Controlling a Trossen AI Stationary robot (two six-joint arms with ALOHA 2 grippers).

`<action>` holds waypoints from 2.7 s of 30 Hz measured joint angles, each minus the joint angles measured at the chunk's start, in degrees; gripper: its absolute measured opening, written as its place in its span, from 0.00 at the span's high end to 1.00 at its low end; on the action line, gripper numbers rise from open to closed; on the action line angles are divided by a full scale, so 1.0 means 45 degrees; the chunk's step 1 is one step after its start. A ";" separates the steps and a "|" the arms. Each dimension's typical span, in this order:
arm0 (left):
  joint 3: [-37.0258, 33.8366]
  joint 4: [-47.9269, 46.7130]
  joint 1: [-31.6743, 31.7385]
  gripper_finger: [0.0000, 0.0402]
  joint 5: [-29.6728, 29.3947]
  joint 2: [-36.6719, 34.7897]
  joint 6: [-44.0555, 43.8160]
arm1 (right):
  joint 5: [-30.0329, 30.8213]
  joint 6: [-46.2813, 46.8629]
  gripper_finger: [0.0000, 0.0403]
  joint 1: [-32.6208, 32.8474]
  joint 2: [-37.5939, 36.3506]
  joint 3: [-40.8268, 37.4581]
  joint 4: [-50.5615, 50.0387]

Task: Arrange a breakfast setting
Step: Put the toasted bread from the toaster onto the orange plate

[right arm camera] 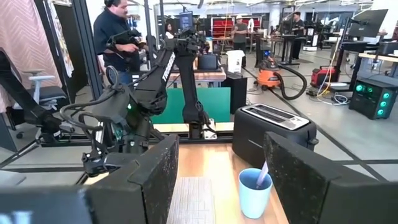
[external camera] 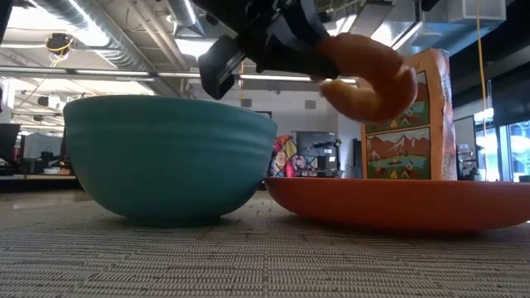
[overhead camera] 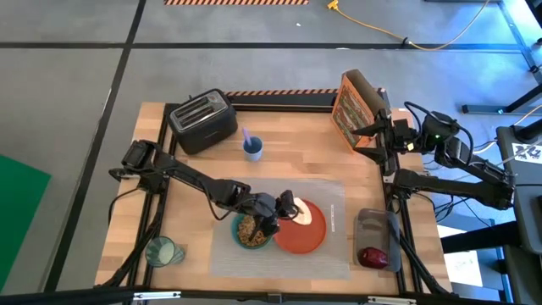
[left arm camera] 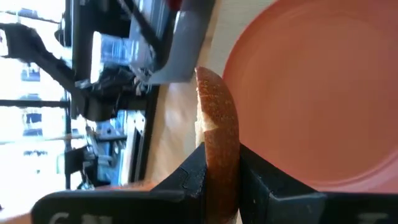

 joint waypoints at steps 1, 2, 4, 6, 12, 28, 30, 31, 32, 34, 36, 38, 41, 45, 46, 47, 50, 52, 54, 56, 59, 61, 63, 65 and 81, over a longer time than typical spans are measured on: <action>0.0000 0.0000 0.0000 0.87 0.0060 0.0000 0.0236 | 0.0006 0.0001 0.44 0.0000 0.0021 0.0000 0.0013; 0.0000 0.0000 0.0000 0.87 0.0067 0.0000 0.0436 | 0.0006 0.0020 0.44 0.0000 0.0029 0.0000 0.0007; 0.0000 0.0000 0.0015 0.87 0.0072 0.0000 0.0777 | 0.0011 0.0037 0.44 -0.0001 0.0033 0.0000 -0.0005; 0.0000 0.0005 0.0060 0.87 -0.0102 -0.0023 0.0876 | 0.0003 0.0158 0.44 0.0000 0.0033 -0.0001 -0.0002; 0.0005 0.0080 0.0178 0.87 -0.1206 -0.0182 0.1327 | -0.0279 0.0387 0.44 0.0072 0.0033 0.0000 0.0649; 0.0010 0.6061 -0.0287 0.87 -0.4810 -0.0219 0.9644 | 0.7116 0.2701 0.44 0.7210 0.1475 -0.0545 0.0554; 0.0010 0.6754 -0.0391 0.87 -0.4688 -0.0219 1.0412 | 0.8821 0.3319 0.44 0.7811 0.1816 -0.0504 0.0347; 0.0010 0.7106 -0.0445 0.87 -0.4544 -0.0215 1.0825 | 0.9369 0.3721 0.44 0.8073 0.1864 -0.0502 0.0104; 0.0010 0.7377 -0.0498 0.88 -0.4351 -0.0214 1.1166 | 0.9683 0.4142 0.44 0.8323 0.1903 -0.0523 -0.0128; 0.0010 0.7846 -0.0575 0.88 -0.3854 -0.0219 1.1713 | 0.9759 0.4767 0.44 0.8834 0.2221 -0.0529 -0.0023; 0.0010 0.8019 -0.0656 0.88 -0.3570 -0.0218 1.2100 | 0.9733 0.5069 0.44 0.9237 0.2461 -0.0510 0.0298; 0.0010 0.8002 -0.0684 0.88 -0.3327 -0.0218 1.2396 | 0.9496 0.5204 0.44 0.9632 0.2745 -0.0525 0.0833; 0.0010 0.7973 -0.0671 0.88 -0.3333 -0.0214 1.2428 | 0.9314 0.5451 0.44 1.0109 0.3103 -0.0515 0.1770; 0.0010 0.7932 -0.0660 0.88 -0.3227 -0.0214 1.2742 | 0.9292 0.6003 0.44 1.0365 0.3632 -0.0515 0.1779; 0.0010 0.7932 -0.0665 0.88 -0.3144 -0.0214 1.2834 | 0.9298 0.6098 0.44 1.0340 0.3726 -0.0515 0.1715; 0.0010 0.7936 -0.0665 0.88 -0.3044 -0.0214 1.2839 | 0.9315 0.6189 0.44 1.0331 0.3792 -0.0515 0.1667; 0.0010 0.7920 -0.0675 0.88 -0.2804 -0.0214 1.2859 | 0.9322 0.6240 0.44 1.0331 0.4026 -0.0515 0.1597; 0.0010 0.7881 -0.0670 0.88 -0.2804 -0.0214 1.2836 | 0.9345 0.6165 0.44 1.0331 0.4121 -0.0515 0.1640; 0.0010 0.7878 -0.0670 0.87 -0.2805 -0.0214 1.2458 | 0.9353 0.6135 0.47 1.0331 0.4118 -0.0515 0.1628; 0.0010 0.7883 -0.0619 0.85 -0.2803 -0.0214 1.1651 | 0.9371 0.6135 0.54 1.0331 0.4115 -0.0515 0.1599; 0.0010 0.7878 -0.0524 0.80 -0.2803 -0.0214 1.0334 | 0.9332 0.6146 0.67 1.0331 0.4118 -0.0515 0.1567; 0.0010 0.7868 -0.0446 0.76 -0.2795 -0.0214 0.9786 | 0.9332 0.6304 0.77 1.0331 0.4113 -0.0515 0.1538; 0.0010 0.7801 -0.0350 0.72 -0.2786 -0.0214 0.9475 | 0.9256 0.6359 0.85 1.0329 0.4113 -0.0515 0.1411; 0.0010 0.7764 -0.0242 0.67 -0.2730 -0.0214 0.9193 | 0.9169 0.6364 0.93 1.0316 0.4113 -0.0515 0.1277; 0.0015 0.2801 0.0163 0.43 -0.8329 -0.0214 -0.0530 | 1.1290 0.6088 0.96 1.0320 0.4272 -0.0611 -0.2441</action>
